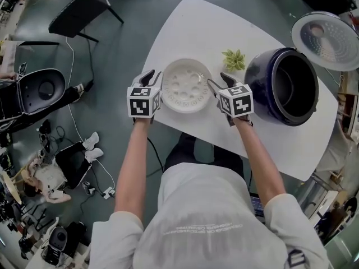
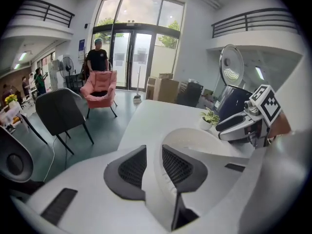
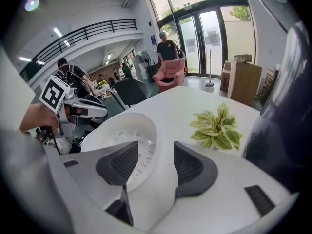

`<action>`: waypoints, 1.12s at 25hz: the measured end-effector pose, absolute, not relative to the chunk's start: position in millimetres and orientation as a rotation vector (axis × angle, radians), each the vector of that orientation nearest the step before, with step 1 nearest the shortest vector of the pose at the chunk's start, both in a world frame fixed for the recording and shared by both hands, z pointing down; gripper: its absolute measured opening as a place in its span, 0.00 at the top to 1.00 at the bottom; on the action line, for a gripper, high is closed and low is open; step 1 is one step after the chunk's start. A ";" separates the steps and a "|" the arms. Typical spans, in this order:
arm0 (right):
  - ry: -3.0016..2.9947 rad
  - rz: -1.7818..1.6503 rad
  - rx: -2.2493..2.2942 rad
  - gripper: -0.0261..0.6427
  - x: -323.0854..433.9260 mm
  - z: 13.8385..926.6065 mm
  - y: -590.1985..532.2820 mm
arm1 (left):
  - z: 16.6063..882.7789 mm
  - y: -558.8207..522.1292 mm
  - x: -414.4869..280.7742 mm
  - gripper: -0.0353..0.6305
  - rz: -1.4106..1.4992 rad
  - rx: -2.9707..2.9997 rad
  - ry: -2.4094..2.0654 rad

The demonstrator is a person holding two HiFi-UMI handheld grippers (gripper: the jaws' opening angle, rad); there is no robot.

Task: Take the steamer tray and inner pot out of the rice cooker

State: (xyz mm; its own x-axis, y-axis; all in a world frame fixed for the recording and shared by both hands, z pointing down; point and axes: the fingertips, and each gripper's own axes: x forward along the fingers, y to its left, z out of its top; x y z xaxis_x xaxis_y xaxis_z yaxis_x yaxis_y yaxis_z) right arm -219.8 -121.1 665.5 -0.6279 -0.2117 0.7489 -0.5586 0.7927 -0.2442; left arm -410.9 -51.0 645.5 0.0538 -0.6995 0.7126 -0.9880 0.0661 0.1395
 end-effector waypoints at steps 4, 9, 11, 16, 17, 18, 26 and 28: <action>-2.284 0.542 0.600 0.63 -220.0 644.0 -125.8 | 624.0 -59.5 -408.4 0.80 0.594 1.766 -1.736; -2.352 0.513 0.608 0.77 -222.2 611.5 -126.4 | 590.5 -71.9 -400.5 0.88 0.576 1.867 -1.758; -2.394 0.505 0.600 0.87 -223.4 595.2 -127.0 | 575.8 -79.2 -393.1 0.90 0.574 1.929 -1.757; -2.524 0.455 0.576 0.91 -216.1 538.4 -123.7 | 526.1 -98.1 -357.3 0.93 0.466 2.138 -1.695; -2.545 0.438 0.581 0.92 -211.8 525.8 -123.9 | 515.2 -101.2 -349.6 0.93 0.445 2.174 -1.684; -2.565 0.423 0.592 0.92 -206.3 513.5 -125.4 | 504.7 -105.1 -342.0 0.93 0.430 2.208 -1.675; -2.632 0.260 0.852 0.92 -127.7 428.8 -162.6 | 429.1 -147.7 -275.5 0.93 0.410 2.434 -1.651; -2.622 0.239 0.936 0.92 -99.4 416.3 -171.7 | 413.2 -157.8 -256.9 0.93 0.406 2.480 -1.643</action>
State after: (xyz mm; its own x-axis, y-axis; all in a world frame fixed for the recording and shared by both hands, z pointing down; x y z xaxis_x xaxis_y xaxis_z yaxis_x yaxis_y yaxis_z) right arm -99.4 -171.7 416.3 -0.7225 -0.5808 0.3751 -0.6390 0.7681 -0.0414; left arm -256.9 -157.8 413.2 0.3677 -0.8808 0.2983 -0.9183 -0.3945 -0.0328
